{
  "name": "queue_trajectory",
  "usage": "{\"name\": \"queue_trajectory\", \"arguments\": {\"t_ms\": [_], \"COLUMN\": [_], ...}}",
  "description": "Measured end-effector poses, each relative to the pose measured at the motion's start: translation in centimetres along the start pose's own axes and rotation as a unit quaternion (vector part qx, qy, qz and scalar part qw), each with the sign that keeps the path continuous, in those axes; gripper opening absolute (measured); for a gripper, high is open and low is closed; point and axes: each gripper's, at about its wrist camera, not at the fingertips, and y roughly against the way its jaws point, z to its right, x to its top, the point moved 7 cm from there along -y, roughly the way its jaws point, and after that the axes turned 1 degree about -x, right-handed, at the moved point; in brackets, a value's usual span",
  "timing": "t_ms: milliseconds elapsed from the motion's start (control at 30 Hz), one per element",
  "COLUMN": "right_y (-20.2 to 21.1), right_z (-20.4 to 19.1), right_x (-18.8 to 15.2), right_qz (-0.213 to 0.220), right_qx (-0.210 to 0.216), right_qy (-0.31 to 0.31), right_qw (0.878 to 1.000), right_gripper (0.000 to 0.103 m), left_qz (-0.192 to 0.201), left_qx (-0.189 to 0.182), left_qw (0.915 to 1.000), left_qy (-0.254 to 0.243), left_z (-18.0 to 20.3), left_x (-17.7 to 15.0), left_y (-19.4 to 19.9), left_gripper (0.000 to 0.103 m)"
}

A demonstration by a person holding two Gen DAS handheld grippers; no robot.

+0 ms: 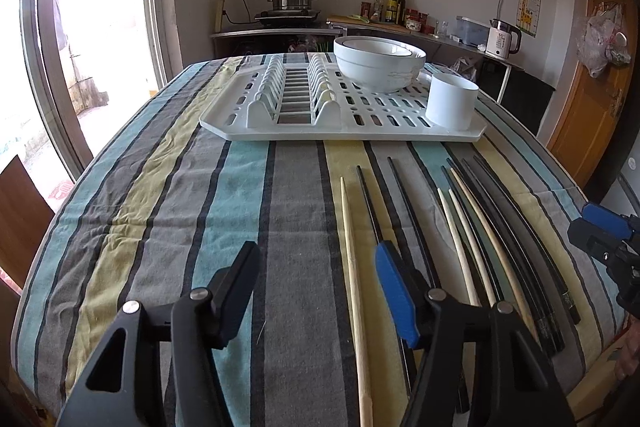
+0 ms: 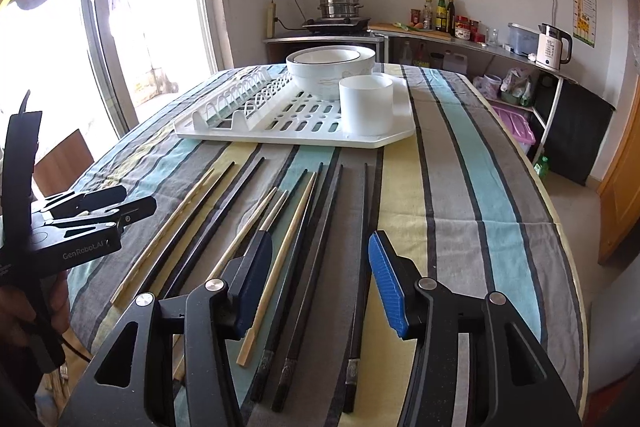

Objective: Organize utensils
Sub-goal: 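Lower the left tool and grasp a wooden chopstick while the right tool grasps another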

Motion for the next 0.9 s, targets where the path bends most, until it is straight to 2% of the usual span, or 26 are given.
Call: {"name": "queue_trajectory", "arguments": {"t_ms": [100, 200, 333, 633, 900], "right_y": [-1.6, -2.9, -4.6, -8.3, -9.3], "right_z": [-0.4, -0.8, -1.7, -2.2, -1.9], "right_x": [0.6, 1.3, 1.9, 1.3, 1.9], "right_qz": [-0.018, -0.035, -0.052, -0.103, -0.113], "right_qx": [0.011, 0.018, 0.032, 0.036, 0.018], "right_qy": [0.002, 0.005, 0.011, 0.01, 0.014], "right_qw": [1.0, 0.999, 0.998, 0.994, 0.993], "right_gripper": [0.035, 0.028, 0.018, 0.013, 0.012], "left_qz": [-0.019, -0.035, -0.045, -0.057, -0.064], "left_qx": [-0.007, -0.007, -0.011, -0.016, -0.023], "left_qw": [0.9998, 0.9994, 0.9989, 0.9982, 0.9976], "left_qy": [0.0, 0.0, -0.003, -0.011, -0.013], "left_z": [-0.1, -0.3, -0.2, -0.3, -0.1], "left_x": [0.2, 0.1, 0.1, 0.3, 0.5], "left_y": [-1.3, -2.3, -3.1, -3.9, -4.3], "left_gripper": [0.056, 0.051, 0.05, 0.047, 0.047]}}
